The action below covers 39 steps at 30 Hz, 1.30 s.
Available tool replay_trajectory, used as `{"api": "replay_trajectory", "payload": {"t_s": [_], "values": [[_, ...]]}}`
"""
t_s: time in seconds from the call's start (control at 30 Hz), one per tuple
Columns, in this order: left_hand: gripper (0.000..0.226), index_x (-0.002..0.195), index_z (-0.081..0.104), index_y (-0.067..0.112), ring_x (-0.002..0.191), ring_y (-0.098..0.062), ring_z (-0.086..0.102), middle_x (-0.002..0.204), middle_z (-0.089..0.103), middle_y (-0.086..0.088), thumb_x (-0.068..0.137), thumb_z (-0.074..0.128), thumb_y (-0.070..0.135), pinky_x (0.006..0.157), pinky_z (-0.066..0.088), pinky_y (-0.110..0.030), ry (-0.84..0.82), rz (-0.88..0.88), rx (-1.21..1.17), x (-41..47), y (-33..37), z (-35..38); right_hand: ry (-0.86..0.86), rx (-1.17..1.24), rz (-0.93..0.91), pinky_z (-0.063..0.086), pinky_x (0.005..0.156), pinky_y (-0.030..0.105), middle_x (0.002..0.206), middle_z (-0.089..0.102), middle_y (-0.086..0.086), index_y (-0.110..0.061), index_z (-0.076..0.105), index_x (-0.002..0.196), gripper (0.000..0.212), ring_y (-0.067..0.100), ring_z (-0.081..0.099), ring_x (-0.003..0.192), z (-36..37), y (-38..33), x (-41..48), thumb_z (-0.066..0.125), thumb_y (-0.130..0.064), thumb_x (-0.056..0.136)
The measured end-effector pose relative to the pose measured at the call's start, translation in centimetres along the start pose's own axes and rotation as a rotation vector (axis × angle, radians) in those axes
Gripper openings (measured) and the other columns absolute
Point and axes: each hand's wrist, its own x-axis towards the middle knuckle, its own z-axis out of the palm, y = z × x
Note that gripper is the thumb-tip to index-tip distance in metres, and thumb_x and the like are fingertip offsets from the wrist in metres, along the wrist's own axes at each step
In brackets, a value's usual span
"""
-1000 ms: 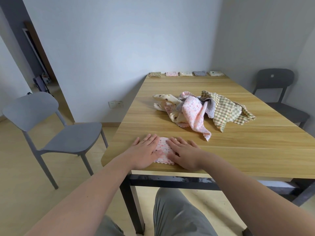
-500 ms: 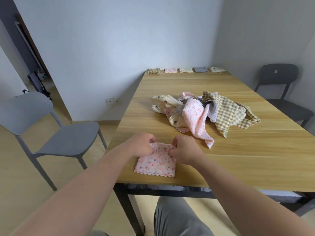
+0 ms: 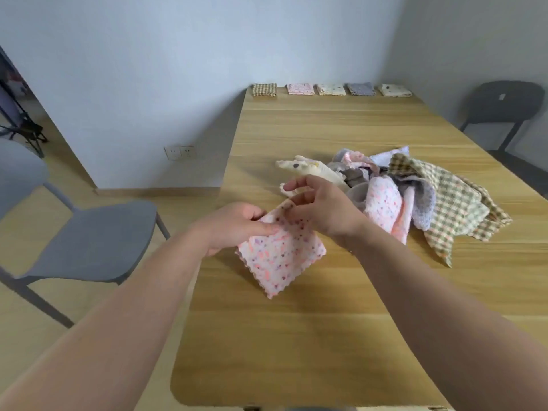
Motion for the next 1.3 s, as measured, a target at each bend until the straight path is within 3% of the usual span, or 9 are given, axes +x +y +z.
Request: {"api": "replay_trajectory", "payload": {"t_s": [0.07, 0.17, 0.3, 0.4, 0.6, 0.9, 1.07, 1.17, 1.3], "values": [[0.033, 0.074, 0.060, 0.015, 0.072, -0.016, 0.050, 0.073, 0.056, -0.003, 0.090, 0.075, 0.039, 0.068, 0.033, -0.033, 0.015, -0.015, -0.068, 0.3, 0.7, -3.4, -0.044, -0.051, 0.073, 0.050, 0.060, 0.018, 0.093, 0.074, -0.001, -0.021, 0.064, 0.123, 0.045, 0.006, 0.069, 0.073, 0.3, -1.8, 2.3, 0.083, -0.025, 0.082], [0.032, 0.096, 0.071, 0.009, 0.090, -0.028, 0.068, 0.103, 0.072, -0.019, 0.087, 0.077, 0.040, 0.078, 0.042, -0.037, 0.033, -0.050, -0.112, -0.9, 3.4, -9.6, -0.257, -0.146, 0.183, 0.057, 0.085, 0.030, 0.100, 0.077, -0.006, -0.024, 0.073, 0.115, 0.052, 0.011, 0.073, 0.091, 0.5, -6.5, 4.3, 0.086, -0.051, 0.073], [0.035, 0.097, 0.072, 0.007, 0.089, -0.029, 0.072, 0.104, 0.074, -0.017, 0.086, 0.075, 0.041, 0.076, 0.046, -0.039, 0.120, -0.045, -0.173, -5.4, 7.3, -17.3, -0.289, -0.092, 0.234, 0.049, 0.074, 0.028, 0.076, 0.069, -0.009, -0.022, 0.076, 0.079, 0.014, 0.008, 0.062, 0.073, 2.0, -14.1, 3.9, 0.085, -0.032, 0.080], [0.041, 0.098, 0.070, 0.003, 0.085, -0.029, 0.073, 0.097, 0.074, -0.016, 0.086, 0.073, 0.041, 0.069, 0.052, -0.038, 0.227, -0.027, -0.141, -9.3, 9.1, -21.8, -0.214, 0.152, 0.306, 0.051, 0.082, 0.035, 0.093, 0.076, 0.000, -0.016, 0.076, 0.096, 0.016, 0.013, 0.069, 0.084, 4.3, -19.6, 3.1, 0.083, -0.020, 0.083], [0.015, 0.102, 0.072, 0.012, 0.082, -0.021, 0.074, 0.096, 0.076, -0.006, 0.093, 0.072, 0.025, 0.057, 0.056, -0.026, 0.240, -0.060, -0.113, -13.3, 11.5, -29.8, -0.031, 0.510, 0.411, 0.052, 0.066, 0.030, 0.095, 0.075, 0.008, -0.007, 0.072, 0.109, 0.021, 0.020, 0.069, 0.076, 9.7, -26.8, 2.5, 0.075, -0.013, 0.089], [0.029, 0.108, 0.073, 0.012, 0.093, -0.033, 0.074, 0.103, 0.075, -0.011, 0.081, 0.067, 0.002, 0.077, 0.061, -0.050, 0.021, -0.137, -0.128, -4.9, 10.5, -31.8, 0.275, 0.521, 0.554, 0.054, 0.058, 0.032, 0.106, 0.075, 0.014, -0.012, 0.073, 0.109, 0.019, 0.026, 0.068, 0.072, 11.0, -24.3, 7.0, 0.074, -0.020, 0.092], [0.025, 0.098, 0.054, 0.010, 0.072, -0.017, 0.055, 0.094, 0.057, -0.003, 0.082, 0.067, -0.003, 0.050, 0.044, -0.021, 0.050, -0.133, -0.055, 5.2, 10.6, -31.7, 0.412, 0.600, 0.598, 0.058, 0.060, 0.033, 0.101, 0.074, 0.015, -0.010, 0.069, 0.110, 0.016, 0.019, 0.064, 0.056, 9.3, -20.1, 13.5, 0.069, -0.016, 0.095], [0.030, 0.080, 0.042, 0.015, 0.071, -0.018, 0.047, 0.083, 0.048, -0.002, 0.081, 0.063, -0.005, 0.051, 0.037, -0.026, 0.042, -0.085, 0.031, 10.3, 10.2, -32.2, 0.487, 0.667, 0.617, 0.060, 0.064, 0.035, 0.100, 0.073, 0.014, -0.008, 0.067, 0.111, 0.015, 0.022, 0.070, 0.065, 8.7, -18.6, 17.3, 0.067, -0.010, 0.096], [0.023, 0.077, 0.060, 0.016, 0.065, -0.018, 0.052, 0.082, 0.056, -0.005, 0.084, 0.059, -0.005, 0.044, 0.041, -0.020, -0.016, 0.019, 0.149, 16.5, 10.1, -34.3, 0.573, 0.731, 0.653, 0.061, 0.068, 0.037, 0.100, 0.073, 0.015, -0.008, 0.068, 0.106, 0.015, 0.026, 0.072, 0.073, 7.5, -18.2, 22.6, 0.064, -0.003, 0.094]]}}
